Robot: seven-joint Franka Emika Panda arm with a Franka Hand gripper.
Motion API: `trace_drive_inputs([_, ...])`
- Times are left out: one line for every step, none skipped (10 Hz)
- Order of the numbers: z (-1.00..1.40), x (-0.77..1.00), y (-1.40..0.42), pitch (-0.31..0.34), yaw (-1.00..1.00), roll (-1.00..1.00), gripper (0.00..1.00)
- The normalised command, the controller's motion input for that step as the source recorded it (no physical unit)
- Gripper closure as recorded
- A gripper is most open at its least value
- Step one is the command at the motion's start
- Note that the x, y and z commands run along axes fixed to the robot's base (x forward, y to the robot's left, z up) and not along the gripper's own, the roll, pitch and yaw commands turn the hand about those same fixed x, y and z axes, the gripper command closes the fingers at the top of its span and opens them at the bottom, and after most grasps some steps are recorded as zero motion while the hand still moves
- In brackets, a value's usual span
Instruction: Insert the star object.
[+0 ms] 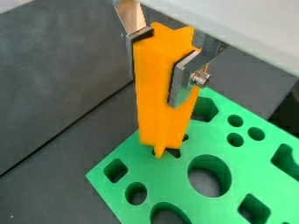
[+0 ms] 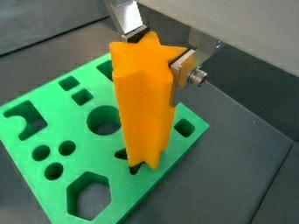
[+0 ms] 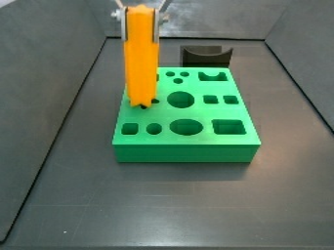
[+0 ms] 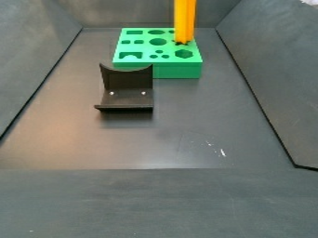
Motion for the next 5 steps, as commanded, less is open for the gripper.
trace_drive_inputs([-0.29,-0.03,0.00,0.006,-0.12,0.00,1.00])
trace_drive_inputs([-0.22,0.00,0.00,0.050,-0.26,0.02,1.00])
trace_drive_inputs([-0.21,0.01,0.00,0.086,-0.51,0.07,1.00])
trace_drive_inputs([-0.25,0.00,0.00,0.107,-0.70,0.09,1.00])
trace_drive_inputs([-0.26,0.00,0.00,0.113,-0.81,0.08,1.00])
